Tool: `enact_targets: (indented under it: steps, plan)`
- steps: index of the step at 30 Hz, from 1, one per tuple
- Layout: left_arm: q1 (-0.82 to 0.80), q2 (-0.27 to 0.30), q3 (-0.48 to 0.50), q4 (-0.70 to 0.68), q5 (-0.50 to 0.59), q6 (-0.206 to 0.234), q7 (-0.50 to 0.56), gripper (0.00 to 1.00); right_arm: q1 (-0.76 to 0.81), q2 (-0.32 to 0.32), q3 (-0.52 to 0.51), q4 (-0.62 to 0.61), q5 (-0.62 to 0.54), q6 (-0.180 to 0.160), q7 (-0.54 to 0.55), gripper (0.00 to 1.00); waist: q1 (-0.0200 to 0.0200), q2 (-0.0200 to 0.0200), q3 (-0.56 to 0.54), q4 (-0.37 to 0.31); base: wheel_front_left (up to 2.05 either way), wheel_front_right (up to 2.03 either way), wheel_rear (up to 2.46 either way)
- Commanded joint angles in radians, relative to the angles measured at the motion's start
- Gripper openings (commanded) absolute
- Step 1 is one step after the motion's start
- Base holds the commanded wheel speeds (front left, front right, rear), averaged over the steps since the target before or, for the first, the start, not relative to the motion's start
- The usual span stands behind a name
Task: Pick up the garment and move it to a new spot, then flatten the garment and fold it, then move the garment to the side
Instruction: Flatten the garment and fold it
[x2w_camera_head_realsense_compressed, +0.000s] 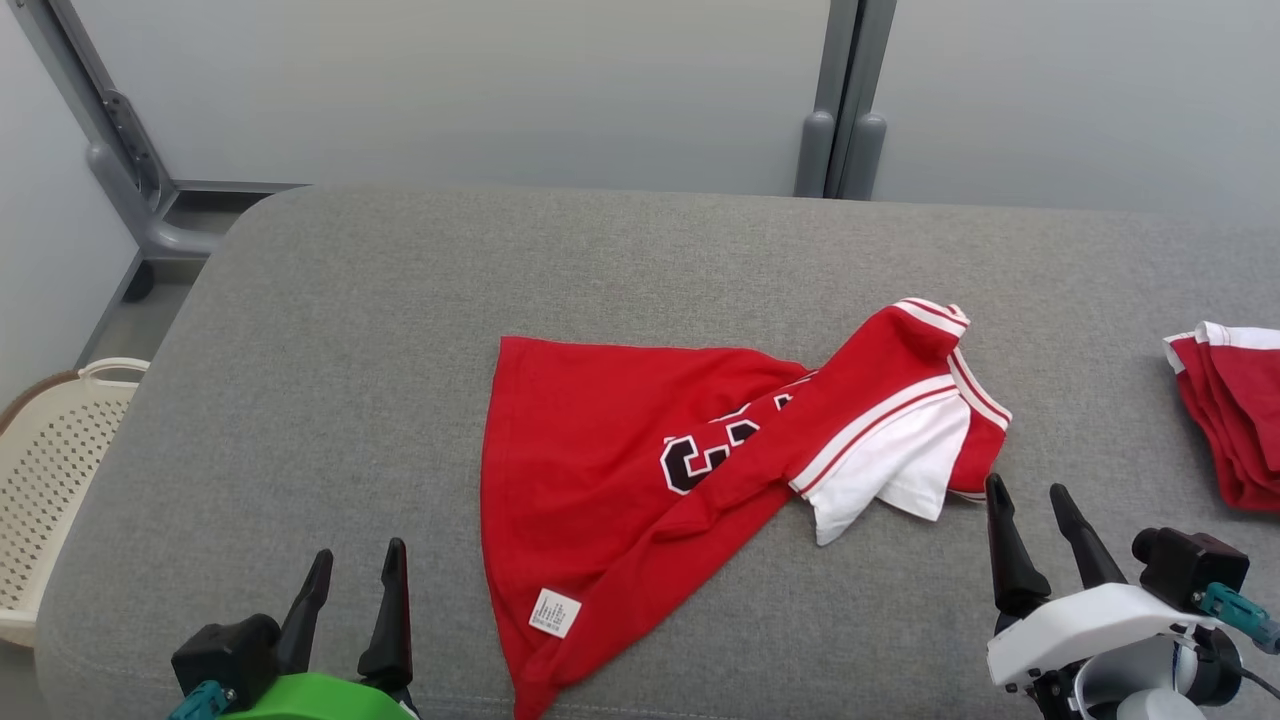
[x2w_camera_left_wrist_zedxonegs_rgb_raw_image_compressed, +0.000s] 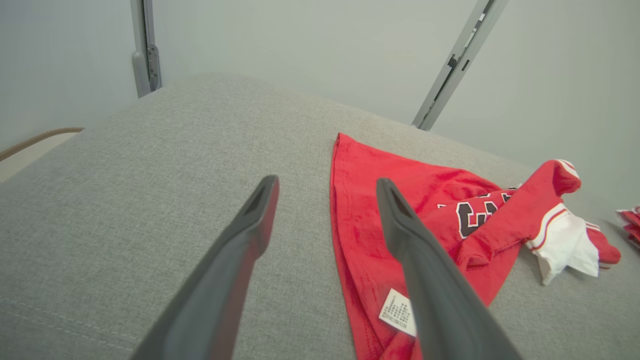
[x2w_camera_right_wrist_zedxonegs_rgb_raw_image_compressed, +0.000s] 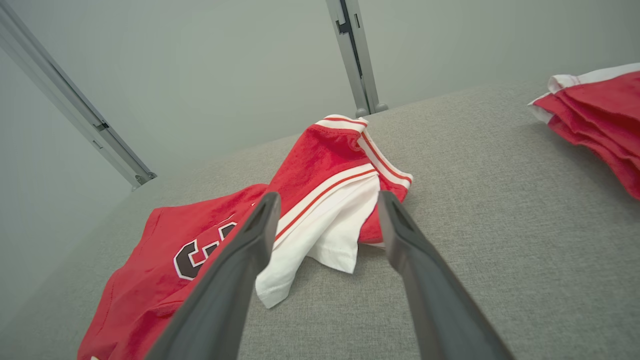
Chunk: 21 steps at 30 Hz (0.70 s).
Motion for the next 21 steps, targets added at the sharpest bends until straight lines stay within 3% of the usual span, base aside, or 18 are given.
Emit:
enact_targets:
  steps: [1, 9, 21]
  plan:
    - [0.0, 0.005, 0.004, -0.012, 0.006, 0.006, 0.001, 1.0, 0.009, -0.004, 0.001, -0.009, -0.008, 0.0, 0.006, 1.0, 0.0, 0.0, 0.001, -0.001, 0.0, 0.0, 0.0]
    - [0.018, 0.007, -0.01, -0.017, -0.003, 0.004, 0.022, 1.0, 0.013, -0.004, 0.007, -0.01, -0.025, 0.0, 0.038, 1.0, 0.0, 0.0, 0.003, -0.002, 0.0, 0.0, 0.0]
    - [-0.034, -0.009, -0.104, 0.058, -0.037, -0.036, 0.202, 1.0, -0.034, -0.004, -0.031, -0.003, -0.107, 0.0, 0.257, 1.0, 0.0, 0.0, 0.031, 0.007, 0.0, 0.0, 0.0]
